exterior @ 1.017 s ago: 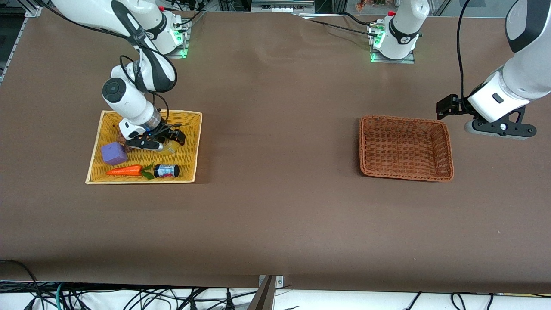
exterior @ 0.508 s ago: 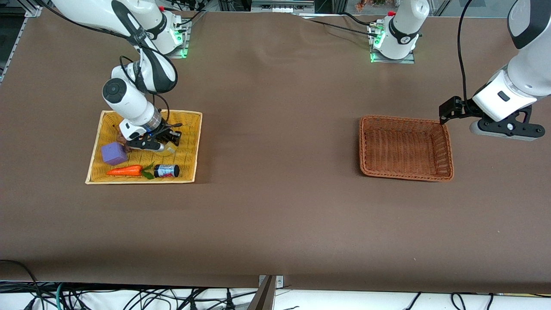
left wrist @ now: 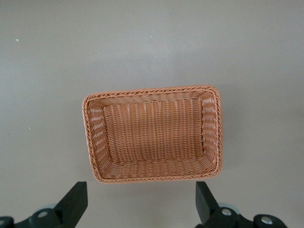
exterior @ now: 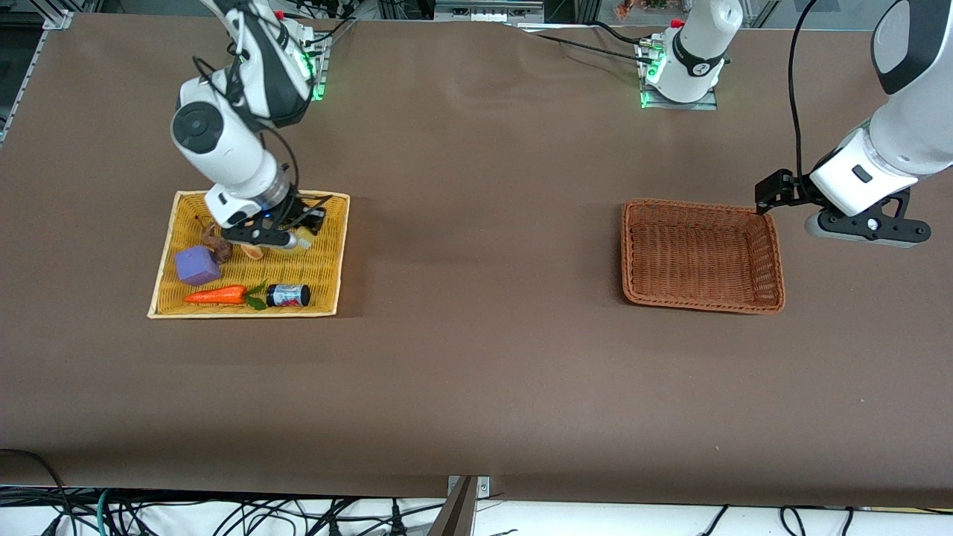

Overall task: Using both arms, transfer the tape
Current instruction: 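Lower the right gripper onto the clear tape roll and grasp it, then lift the tape roll with the right gripper toward the table middle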

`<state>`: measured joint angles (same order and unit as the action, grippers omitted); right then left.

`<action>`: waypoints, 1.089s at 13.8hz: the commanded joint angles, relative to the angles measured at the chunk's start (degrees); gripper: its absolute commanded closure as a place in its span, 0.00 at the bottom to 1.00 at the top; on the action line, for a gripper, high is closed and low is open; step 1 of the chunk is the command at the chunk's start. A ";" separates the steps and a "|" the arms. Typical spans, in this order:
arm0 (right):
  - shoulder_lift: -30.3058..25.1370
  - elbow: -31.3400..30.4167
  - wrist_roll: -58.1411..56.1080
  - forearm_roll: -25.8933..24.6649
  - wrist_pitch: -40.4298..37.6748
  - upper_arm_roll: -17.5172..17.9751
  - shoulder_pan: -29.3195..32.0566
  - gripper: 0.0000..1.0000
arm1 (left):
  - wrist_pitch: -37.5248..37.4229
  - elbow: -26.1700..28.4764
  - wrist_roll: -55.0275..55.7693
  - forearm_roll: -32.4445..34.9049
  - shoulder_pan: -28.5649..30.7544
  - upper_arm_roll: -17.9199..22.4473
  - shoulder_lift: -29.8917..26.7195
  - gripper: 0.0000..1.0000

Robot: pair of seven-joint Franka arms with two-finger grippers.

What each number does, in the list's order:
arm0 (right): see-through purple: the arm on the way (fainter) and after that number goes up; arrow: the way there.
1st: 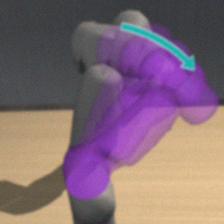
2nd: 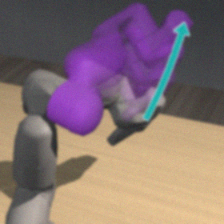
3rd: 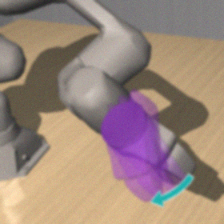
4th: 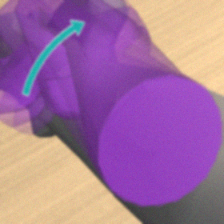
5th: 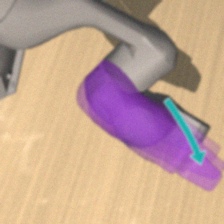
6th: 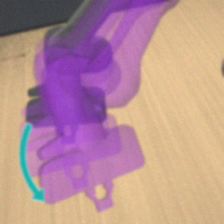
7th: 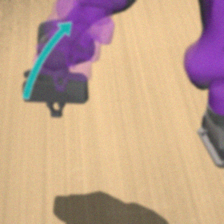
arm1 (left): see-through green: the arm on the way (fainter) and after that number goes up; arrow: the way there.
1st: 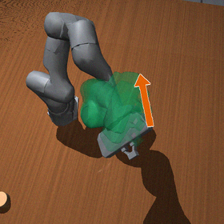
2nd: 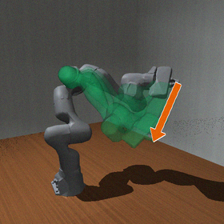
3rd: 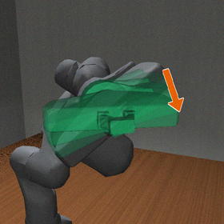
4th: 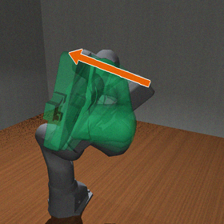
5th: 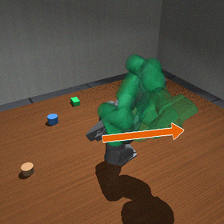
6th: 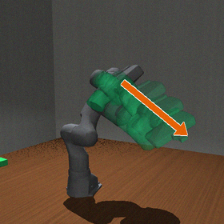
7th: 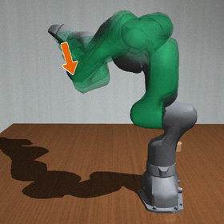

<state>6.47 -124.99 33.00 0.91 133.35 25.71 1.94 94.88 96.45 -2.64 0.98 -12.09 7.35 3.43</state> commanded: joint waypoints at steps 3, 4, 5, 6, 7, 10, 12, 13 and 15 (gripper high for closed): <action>10.90 17.81 23.28 -5.63 -6.51 2.59 -11.23 1.00 | -1.27 -0.30 0.79 -0.45 -0.04 -1.55 -0.01 0.00; 14.06 21.68 29.17 -8.36 -7.13 2.59 -14.56 1.00 | -1.36 -0.30 1.41 -0.45 -0.04 -1.64 -0.01 0.00; 18.10 26.33 36.01 -11.08 -7.31 2.50 -18.07 1.00 | -1.36 -0.30 2.11 -0.45 -0.30 -1.81 0.17 0.00; 22.31 30.98 42.61 -14.24 -8.09 2.41 -21.42 1.00 | -1.71 -0.39 2.55 -0.54 -0.47 -2.07 0.52 0.00; 26.79 35.73 47.37 -17.93 -9.67 2.32 -24.84 1.00 | -2.15 -0.39 2.99 -0.54 -0.56 -2.08 0.78 0.00; 37.27 43.50 51.46 -22.97 -11.01 2.24 -30.14 1.00 | -2.24 -0.30 3.43 -0.54 -0.57 -2.08 0.96 0.00; 41.59 45.35 51.29 -23.24 -9.17 2.15 -31.29 1.00 | -2.24 -0.22 3.43 -0.54 -0.39 -2.08 1.75 0.00; 42.56 45.36 51.29 -23.33 -7.59 2.15 -31.55 1.00 | -2.24 -0.13 3.43 -0.63 -0.48 -2.08 1.84 0.00; 44.41 45.45 51.29 -23.24 -4.95 2.23 -31.56 1.00 | -2.06 0.05 3.52 -1.15 -0.13 -2.08 1.93 0.00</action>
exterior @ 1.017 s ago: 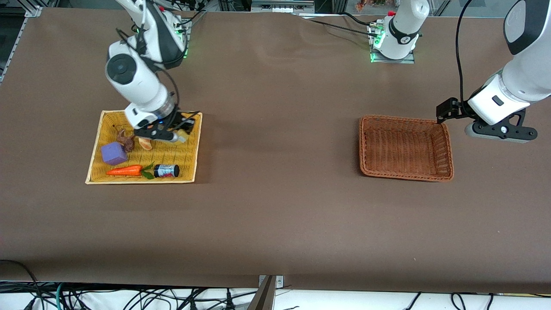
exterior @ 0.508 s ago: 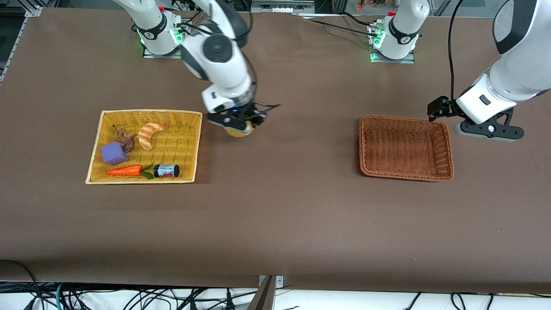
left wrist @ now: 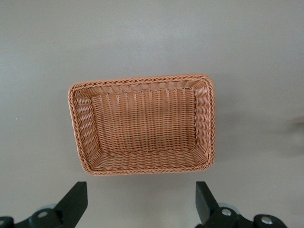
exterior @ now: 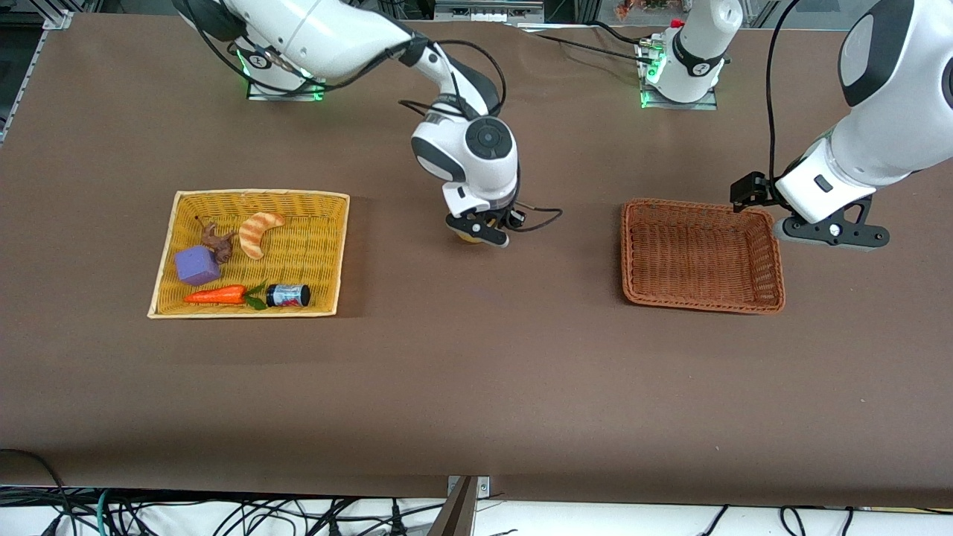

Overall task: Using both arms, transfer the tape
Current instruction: 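Lift the tape roll with the right gripper toward the table middle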

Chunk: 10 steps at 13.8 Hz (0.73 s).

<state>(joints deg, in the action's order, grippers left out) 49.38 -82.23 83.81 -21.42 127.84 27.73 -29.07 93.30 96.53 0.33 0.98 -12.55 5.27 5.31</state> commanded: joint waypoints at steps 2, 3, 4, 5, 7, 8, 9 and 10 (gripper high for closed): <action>2.65 2.69 0.48 -0.90 1.88 0.13 -0.55 1.00 | -0.40 0.07 0.55 -1.42 0.33 -0.09 0.05 0.00; 2.74 2.60 0.39 -0.90 2.14 0.13 -0.55 1.00 | -0.23 0.07 0.55 -1.42 0.33 -0.09 0.14 0.00; 3.00 2.60 0.39 -0.90 2.15 0.13 -0.72 1.00 | 0.03 0.15 0.55 -1.42 0.42 -0.61 0.31 0.00; 3.09 2.60 0.48 -0.90 2.15 0.13 -0.90 0.47 | 0.47 0.15 0.64 -1.59 0.42 -1.40 0.83 0.00; 2.48 2.69 -0.49 -4.57 1.80 0.04 -0.81 0.00 | 1.97 0.59 0.82 -2.73 0.51 -1.58 1.19 0.00; 1.61 2.69 -0.58 -5.81 1.10 0.30 -0.20 0.00 | 2.06 0.59 0.82 -2.74 0.51 -1.58 1.19 0.00; -0.66 3.04 -1.01 -6.09 -0.21 0.13 0.06 0.00 | 2.06 0.59 0.73 -2.74 0.51 -1.58 1.19 0.00; -3.21 3.04 -3.63 -6.09 -2.14 0.04 1.11 0.00 | 2.41 0.59 0.82 -2.91 0.51 -1.67 1.28 0.00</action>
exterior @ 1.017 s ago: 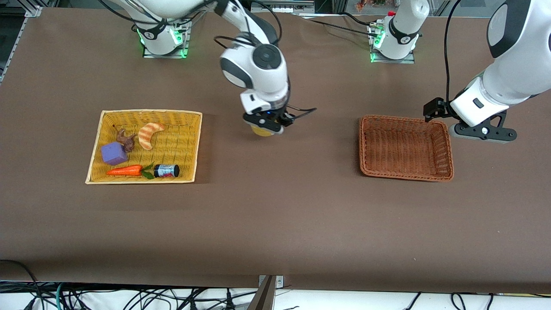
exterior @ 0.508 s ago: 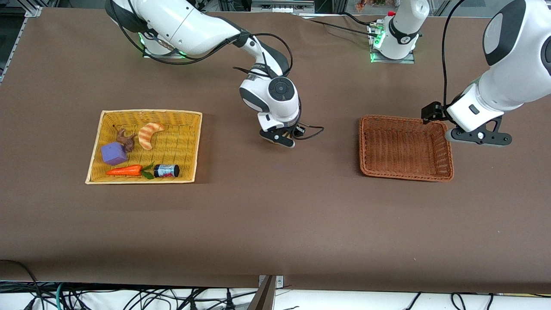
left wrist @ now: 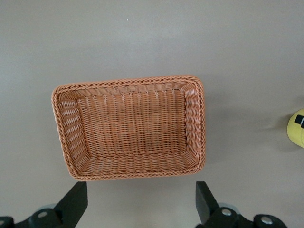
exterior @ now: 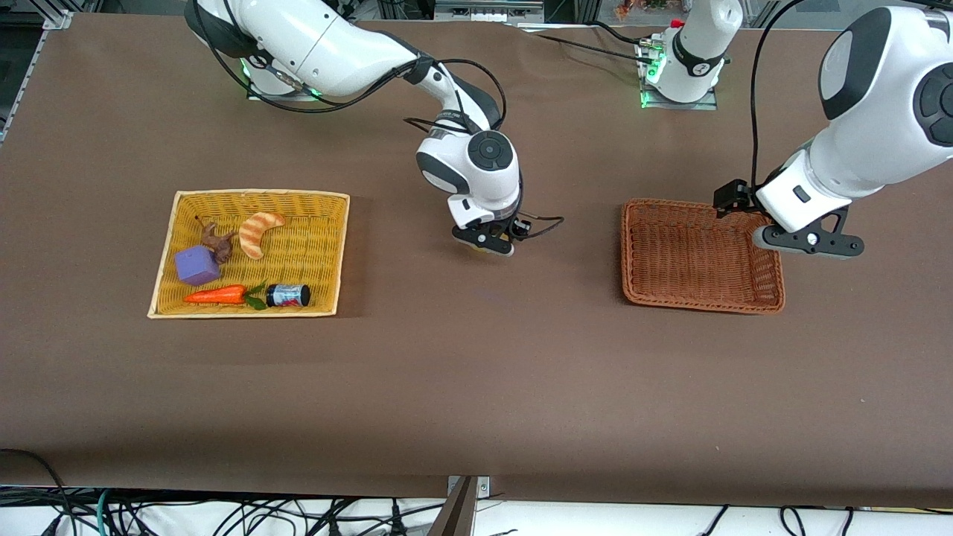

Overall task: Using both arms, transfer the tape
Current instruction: 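Grasp the tape with the left gripper while the right gripper releases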

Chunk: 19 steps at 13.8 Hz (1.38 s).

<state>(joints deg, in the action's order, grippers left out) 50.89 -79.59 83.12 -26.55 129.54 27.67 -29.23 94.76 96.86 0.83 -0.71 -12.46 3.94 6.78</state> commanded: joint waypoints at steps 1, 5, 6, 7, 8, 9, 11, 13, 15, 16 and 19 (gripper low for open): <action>-7.88 0.14 -8.96 -0.70 -6.64 0.19 3.98 0.00 | 1.82 0.43 0.92 -2.70 0.24 -0.42 0.42 0.00; -19.31 -0.13 -34.80 4.45 -24.92 0.19 15.05 0.00 | 8.76 3.42 10.56 -4.30 -0.11 -6.65 2.35 0.00; -21.86 -0.13 -41.83 8.67 -27.04 0.10 18.74 0.00 | 11.39 4.55 14.25 -4.30 -0.46 -8.93 3.40 0.00; -23.62 0.05 -48.68 11.84 -29.49 0.10 22.87 0.00 | 14.55 5.78 17.85 -4.21 -1.07 -10.78 4.20 0.00; -25.21 0.05 -51.88 13.35 -32.48 0.01 25.95 0.00 | 17.01 6.84 21.02 -4.13 -2.21 -12.19 5.25 0.00; -26.53 0.22 -53.39 13.45 -35.38 -0.77 28.16 0.00 | 18.95 7.54 24.01 -4.13 -3.44 -12.99 6.30 0.00; -28.82 0.31 -57.60 13.80 -38.21 -3.58 30.37 0.00 | 22.73 8.95 30.60 -4.13 -5.46 -15.27 8.85 0.00; -30.14 0.92 -68.82 15.46 -40.06 -7.18 32.74 0.00 | 28.95 11.23 37.19 -4.13 -8.10 -17.29 11.93 0.00; -31.63 3.99 -77.98 19.33 -44.70 -12.00 34.24 0.00 | 36.95 14.83 43.87 -3.52 -11.35 -18.70 14.82 0.00; -33.38 4.70 -79.32 19.60 -45.42 -13.94 34.24 0.00 | 39.86 15.63 45.30 -3.34 -12.67 -19.93 16.58 0.00; -37.34 3.13 -79.69 20.39 -43.94 -18.07 34.68 0.00 | 44.36 15.73 49.52 -3.33 -15.40 -20.11 20.36 0.00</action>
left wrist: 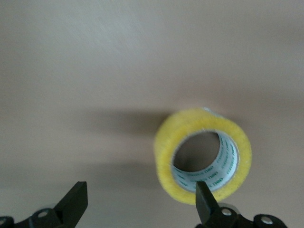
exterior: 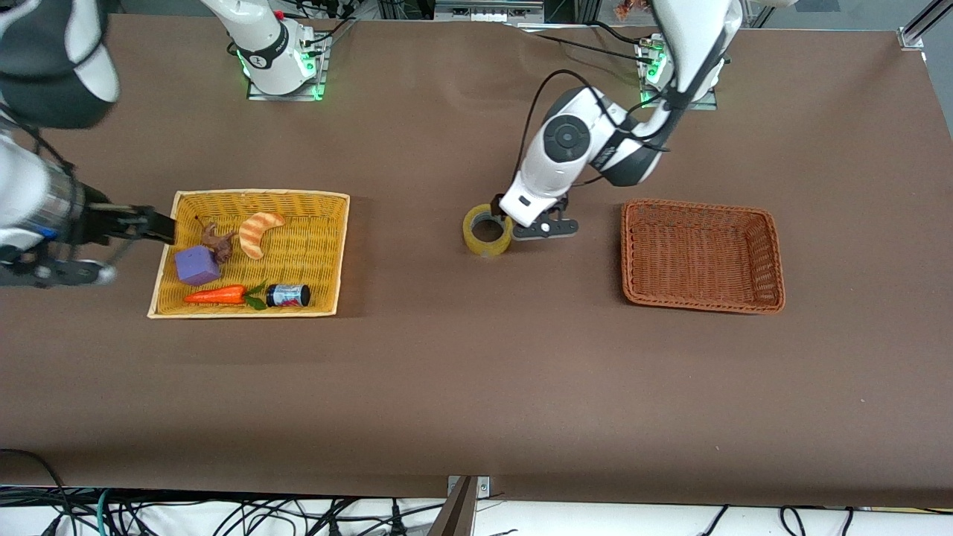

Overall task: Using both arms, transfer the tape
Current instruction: 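Grasp the tape with the left gripper while the right gripper releases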

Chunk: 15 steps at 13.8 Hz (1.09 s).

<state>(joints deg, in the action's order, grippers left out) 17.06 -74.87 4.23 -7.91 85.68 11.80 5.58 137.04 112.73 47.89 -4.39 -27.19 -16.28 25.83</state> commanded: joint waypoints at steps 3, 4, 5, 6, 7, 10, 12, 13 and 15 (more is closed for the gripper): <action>-12.36 -10.60 -0.80 5.45 2.47 -8.19 0.22 0.00 | 7.00 -0.14 3.53 0.35 -2.08 0.11 4.92 0.00; -14.31 -13.86 -0.72 5.10 2.91 -8.28 0.22 0.00 | 7.36 -0.23 3.53 0.35 -2.17 0.19 5.28 0.00; -15.03 -14.24 -1.06 5.54 2.30 -8.28 0.22 0.00 | 7.37 -0.40 3.53 0.26 -2.08 0.46 5.28 0.00; -16.43 -14.86 -1.42 5.45 2.38 -8.28 0.22 0.00 | 7.37 -0.49 3.53 0.26 -2.08 0.63 5.46 0.01; -16.88 -15.30 -2.55 5.45 2.04 -8.28 0.22 0.00 | 7.54 -0.49 3.53 0.26 -2.08 0.63 5.89 0.13; -16.09 -14.43 -9.13 5.45 1.07 -9.33 0.31 0.00 | 9.21 -0.32 3.35 0.35 -2.78 0.63 7.21 1.00; -13.82 -12.41 -12.66 5.54 1.07 -10.39 0.48 0.00 | 8.86 -0.23 2.82 0.44 -2.69 0.81 7.04 1.00; -13.37 -12.05 -12.58 5.71 1.15 -10.48 0.48 0.00 | 8.51 -0.23 2.82 0.52 -2.69 1.16 6.78 1.00; -12.66 -11.87 -12.23 5.98 1.24 -10.48 0.40 0.00 | 8.25 -0.23 2.82 0.53 -2.43 1.25 5.56 1.00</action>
<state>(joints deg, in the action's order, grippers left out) 3.38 -88.10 -7.00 -3.08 86.98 1.32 5.85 145.50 112.70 50.49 -4.37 -29.27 -15.59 32.71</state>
